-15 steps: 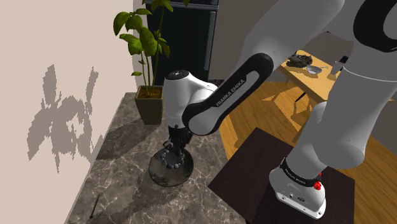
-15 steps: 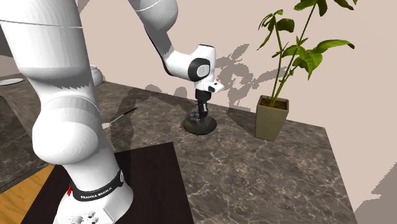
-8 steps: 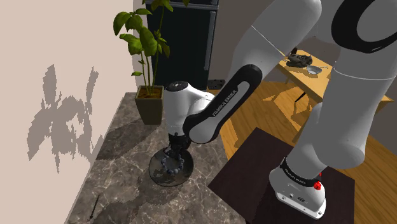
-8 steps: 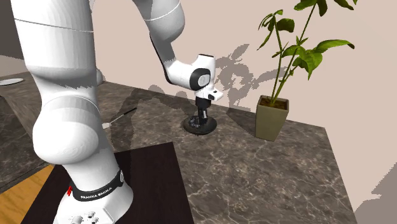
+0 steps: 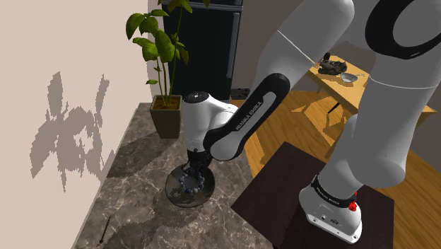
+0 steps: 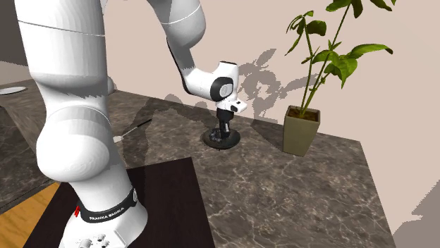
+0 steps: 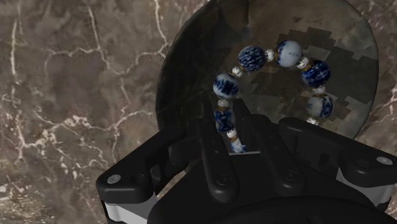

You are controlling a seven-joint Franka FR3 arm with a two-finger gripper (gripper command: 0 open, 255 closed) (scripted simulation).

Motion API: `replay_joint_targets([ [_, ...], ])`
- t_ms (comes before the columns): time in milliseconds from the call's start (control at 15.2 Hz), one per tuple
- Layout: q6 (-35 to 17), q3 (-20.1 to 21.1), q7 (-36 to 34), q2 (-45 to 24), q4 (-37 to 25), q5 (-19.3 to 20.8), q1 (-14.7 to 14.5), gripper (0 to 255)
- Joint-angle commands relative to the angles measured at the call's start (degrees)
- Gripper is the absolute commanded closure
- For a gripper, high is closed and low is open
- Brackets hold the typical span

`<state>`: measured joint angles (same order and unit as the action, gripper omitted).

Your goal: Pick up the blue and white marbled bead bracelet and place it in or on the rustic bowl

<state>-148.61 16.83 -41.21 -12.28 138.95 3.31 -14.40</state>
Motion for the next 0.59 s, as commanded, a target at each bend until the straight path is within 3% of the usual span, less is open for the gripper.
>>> replay_joint_targets([
  [0,0.0,0.0,0.0,0.0,0.0,0.0,0.0,0],
  [330,0.0,0.0,0.0,0.0,0.0,0.0,0.0,0],
  [528,5.7,1.0,2.0,5.4,-0.6,-2.8,0.8,0],
])
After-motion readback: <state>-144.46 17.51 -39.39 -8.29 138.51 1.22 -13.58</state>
